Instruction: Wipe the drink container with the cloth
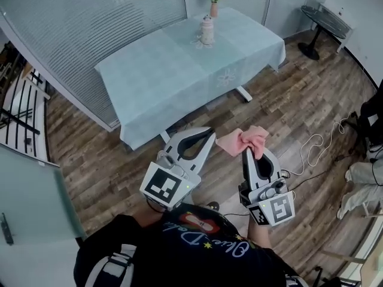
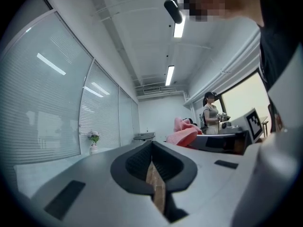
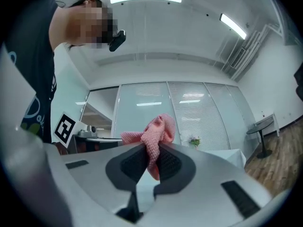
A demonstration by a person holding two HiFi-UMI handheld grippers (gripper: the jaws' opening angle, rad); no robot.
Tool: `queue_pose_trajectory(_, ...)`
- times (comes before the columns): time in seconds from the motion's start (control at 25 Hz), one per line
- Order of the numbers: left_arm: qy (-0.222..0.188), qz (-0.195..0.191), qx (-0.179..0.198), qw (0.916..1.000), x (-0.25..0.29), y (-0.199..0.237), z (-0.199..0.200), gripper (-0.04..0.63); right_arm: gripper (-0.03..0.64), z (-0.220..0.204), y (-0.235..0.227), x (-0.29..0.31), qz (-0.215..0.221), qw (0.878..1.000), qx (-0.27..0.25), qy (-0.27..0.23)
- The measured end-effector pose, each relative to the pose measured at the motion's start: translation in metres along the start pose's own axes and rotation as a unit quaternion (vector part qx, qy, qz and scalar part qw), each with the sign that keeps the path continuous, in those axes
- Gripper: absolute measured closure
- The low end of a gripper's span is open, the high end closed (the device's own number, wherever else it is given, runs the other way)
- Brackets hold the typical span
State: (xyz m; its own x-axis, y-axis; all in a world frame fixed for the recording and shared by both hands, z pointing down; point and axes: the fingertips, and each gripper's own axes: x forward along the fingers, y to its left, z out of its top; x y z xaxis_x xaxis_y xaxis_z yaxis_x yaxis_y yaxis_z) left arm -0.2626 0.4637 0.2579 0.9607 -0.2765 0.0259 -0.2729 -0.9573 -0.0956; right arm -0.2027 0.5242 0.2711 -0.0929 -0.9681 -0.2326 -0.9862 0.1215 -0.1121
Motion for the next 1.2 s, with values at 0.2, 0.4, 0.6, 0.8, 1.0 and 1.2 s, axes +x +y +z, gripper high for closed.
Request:
queue_pose_trajectory(0.2,0.003,0.004,0.011,0.9999,0.004,-0.004,0.002,0.591,0.591,-0.008,-0.010,-0.007,-0.008,1.000,0.015,0.011)
queue_pose_trajectory(0.4,0.000,-0.012,0.011,0.9999,0.022,-0.009,0.001,0.591,0.591,-0.008,-0.024,-0.010,-0.019,0.999,0.029,0.004)
queue_pose_trajectory(0.6,-0.010,-0.038,0.002,0.9992,0.050,-0.009,0.000,0.591,0.591,-0.001,-0.047,-0.006,-0.046,0.999,0.018,0.000)
queue_pose_trajectory(0.8,-0.026,-0.061,-0.006,0.9978,0.086,-0.003,0.002,0.591,0.591,0.009,-0.069,0.017,-0.050,0.999,-0.001,-0.004)
queue_pose_trajectory(1.0,-0.027,-0.066,-0.003,0.9975,0.118,0.017,0.003,0.591,0.591,0.008,-0.090,0.051,-0.037,0.999,-0.012,0.004)
queue_pose_trajectory(1.2,-0.027,-0.053,-0.001,0.9982,0.146,0.052,0.002,0.591,0.591,-0.004,-0.112,0.087,-0.028,0.999,-0.025,0.019)
